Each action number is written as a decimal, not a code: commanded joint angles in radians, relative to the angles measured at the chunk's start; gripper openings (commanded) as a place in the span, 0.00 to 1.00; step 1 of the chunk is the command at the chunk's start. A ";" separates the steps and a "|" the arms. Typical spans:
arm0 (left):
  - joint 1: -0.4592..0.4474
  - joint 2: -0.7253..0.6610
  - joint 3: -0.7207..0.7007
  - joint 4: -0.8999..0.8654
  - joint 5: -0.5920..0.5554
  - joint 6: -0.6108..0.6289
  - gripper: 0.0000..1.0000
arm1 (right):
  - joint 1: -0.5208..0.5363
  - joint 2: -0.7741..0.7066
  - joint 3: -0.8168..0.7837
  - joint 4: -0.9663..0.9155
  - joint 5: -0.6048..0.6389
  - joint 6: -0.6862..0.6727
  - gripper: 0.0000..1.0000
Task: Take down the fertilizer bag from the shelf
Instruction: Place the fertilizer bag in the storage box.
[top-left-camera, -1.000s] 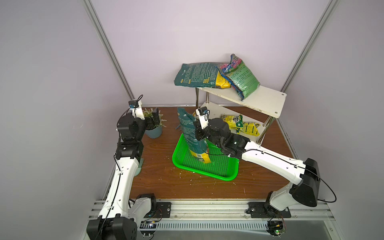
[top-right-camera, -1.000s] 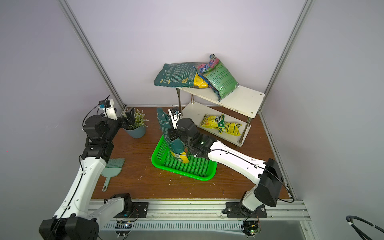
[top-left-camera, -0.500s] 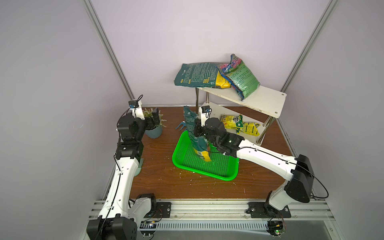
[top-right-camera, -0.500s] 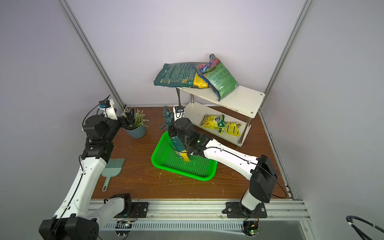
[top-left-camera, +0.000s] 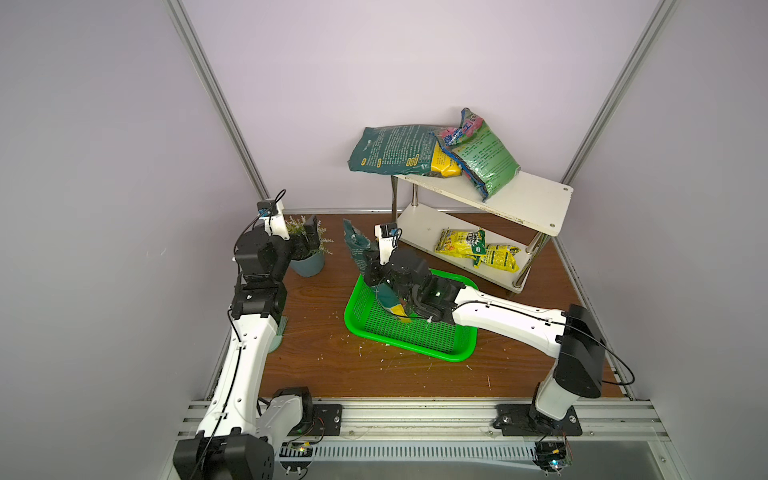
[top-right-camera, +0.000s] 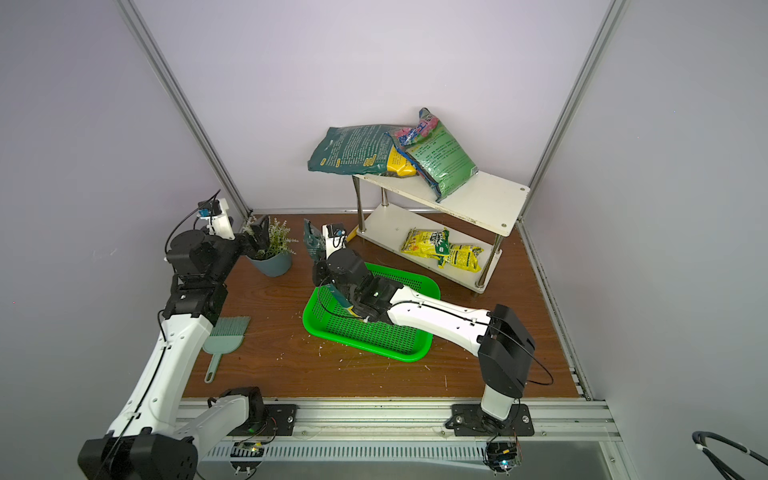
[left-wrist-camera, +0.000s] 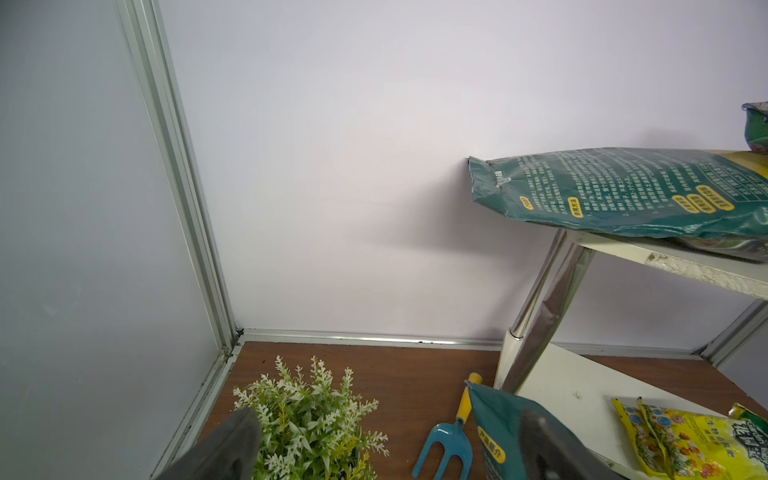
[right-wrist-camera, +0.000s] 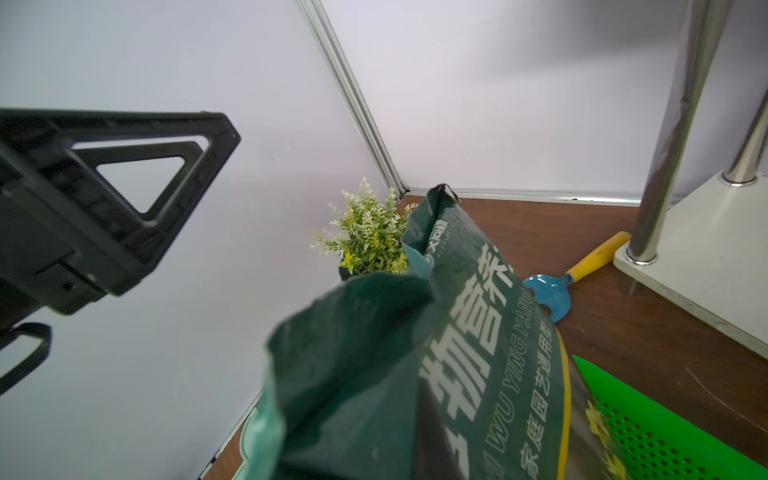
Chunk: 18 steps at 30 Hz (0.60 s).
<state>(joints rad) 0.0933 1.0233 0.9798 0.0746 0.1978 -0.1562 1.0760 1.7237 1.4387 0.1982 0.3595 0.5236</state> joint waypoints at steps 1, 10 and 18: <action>0.012 -0.003 0.020 -0.002 -0.011 0.001 1.00 | 0.006 -0.020 0.062 0.241 -0.043 0.082 0.00; 0.013 -0.011 0.021 -0.013 -0.035 -0.001 1.00 | 0.009 0.140 0.273 0.157 -0.093 0.144 0.00; 0.014 -0.010 0.023 -0.013 -0.032 -0.003 1.00 | 0.083 0.132 0.174 0.225 -0.061 0.072 0.00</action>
<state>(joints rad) 0.0944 1.0233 0.9798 0.0578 0.1730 -0.1566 1.1225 1.9293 1.6272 0.2565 0.3077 0.6228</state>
